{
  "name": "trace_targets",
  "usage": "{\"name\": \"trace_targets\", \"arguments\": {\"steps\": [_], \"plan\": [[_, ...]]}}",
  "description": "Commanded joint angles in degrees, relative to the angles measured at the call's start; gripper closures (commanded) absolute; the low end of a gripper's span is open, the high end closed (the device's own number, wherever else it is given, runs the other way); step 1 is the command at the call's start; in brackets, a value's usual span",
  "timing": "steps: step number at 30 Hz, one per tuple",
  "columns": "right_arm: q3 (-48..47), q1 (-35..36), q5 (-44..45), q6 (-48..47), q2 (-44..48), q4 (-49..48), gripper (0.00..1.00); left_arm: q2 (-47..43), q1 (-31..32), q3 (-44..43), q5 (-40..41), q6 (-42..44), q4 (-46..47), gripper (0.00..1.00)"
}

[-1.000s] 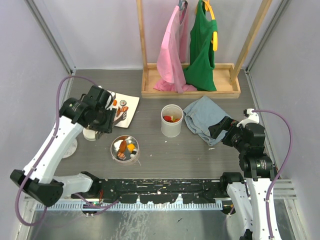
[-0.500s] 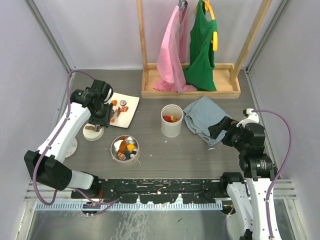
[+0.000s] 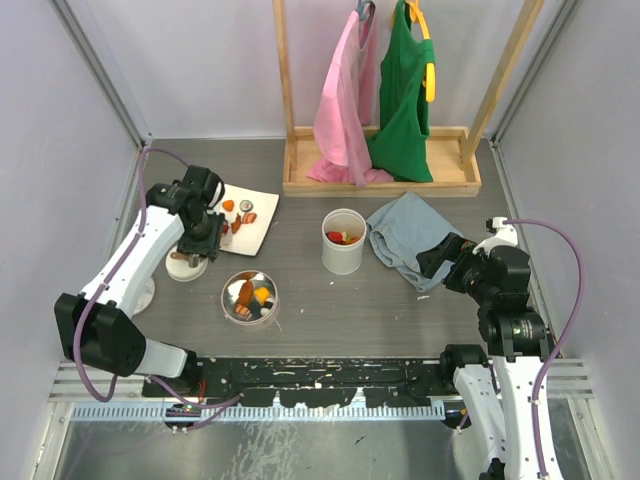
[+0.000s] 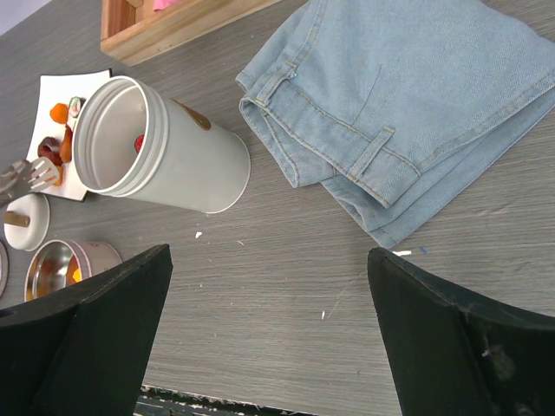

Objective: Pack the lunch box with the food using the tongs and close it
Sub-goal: Pick up the fake food from the plate.

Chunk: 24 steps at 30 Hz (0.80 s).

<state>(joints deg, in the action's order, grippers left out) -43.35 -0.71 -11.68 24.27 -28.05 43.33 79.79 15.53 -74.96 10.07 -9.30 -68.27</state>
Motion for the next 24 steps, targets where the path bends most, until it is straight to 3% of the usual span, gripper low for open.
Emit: {"name": "trace_targets", "arguments": {"steps": [1, 10, 24], "plan": [[-0.59, 0.27, -0.69, -0.63, 0.28, -3.43, 0.0, 1.22, -0.63, 0.83, -0.99, 0.97, 3.38, 0.58], [-0.5, 0.25, -0.71, -0.67, 0.28, -3.52, 0.0, 3.13, -1.54, 2.52, -1.89, 0.95, 4.9, 0.62], [-0.67, 0.25, -0.24, -0.63, -0.3, -3.25, 0.0, -1.45, -1.6, 2.99, -2.99, 0.18, 3.49, 0.71]]}}
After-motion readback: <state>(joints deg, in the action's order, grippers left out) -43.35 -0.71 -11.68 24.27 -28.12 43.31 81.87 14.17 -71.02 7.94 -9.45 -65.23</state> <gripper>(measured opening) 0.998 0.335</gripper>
